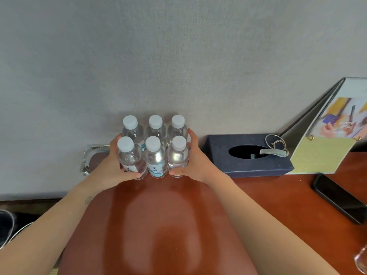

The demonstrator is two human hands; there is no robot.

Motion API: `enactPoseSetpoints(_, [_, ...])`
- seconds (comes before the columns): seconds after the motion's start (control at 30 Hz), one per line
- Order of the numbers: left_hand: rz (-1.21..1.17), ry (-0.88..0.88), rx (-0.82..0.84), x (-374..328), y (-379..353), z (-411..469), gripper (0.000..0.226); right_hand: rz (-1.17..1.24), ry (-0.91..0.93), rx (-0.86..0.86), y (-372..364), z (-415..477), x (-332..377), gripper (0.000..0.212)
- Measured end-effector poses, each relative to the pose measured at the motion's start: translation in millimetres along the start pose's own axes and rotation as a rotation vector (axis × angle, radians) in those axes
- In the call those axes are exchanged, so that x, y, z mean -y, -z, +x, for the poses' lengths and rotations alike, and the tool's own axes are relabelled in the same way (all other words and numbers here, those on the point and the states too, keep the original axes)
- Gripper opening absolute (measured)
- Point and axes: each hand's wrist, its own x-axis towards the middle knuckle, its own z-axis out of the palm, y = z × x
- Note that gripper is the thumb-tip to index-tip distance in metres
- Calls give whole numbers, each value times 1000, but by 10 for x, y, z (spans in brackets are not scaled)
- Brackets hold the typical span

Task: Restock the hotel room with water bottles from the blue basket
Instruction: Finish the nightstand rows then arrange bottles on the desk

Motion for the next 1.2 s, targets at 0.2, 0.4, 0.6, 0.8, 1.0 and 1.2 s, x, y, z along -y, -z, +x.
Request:
enactPoseSetpoints(0.2, [54,124,-84,-17,-85,-28,118,22,14,-39,-17,11,-33,130])
enactPoseSetpoints(0.4, [73,152,-142,-43,-146,-41,120,0,20,-133,-93,-18,-48,122])
enactPoseSetpoints(0.6, [74,147,-149,-24,-153,-53,121,29,25,-151,-122,-22,-51,122])
enactPoseSetpoints(0.8, [36,146,-151,-53,-173,-73,118,79,20,-125,-134,-31,-69,136])
enactPoseSetpoints(1.0, [6,132,-116,-38,-157,-62,120,80,245,-412,-11,-245,315,118])
enactPoseSetpoints(1.2, [14,129,-51,-11,-134,-60,114,-610,570,-453,38,-148,870,52])
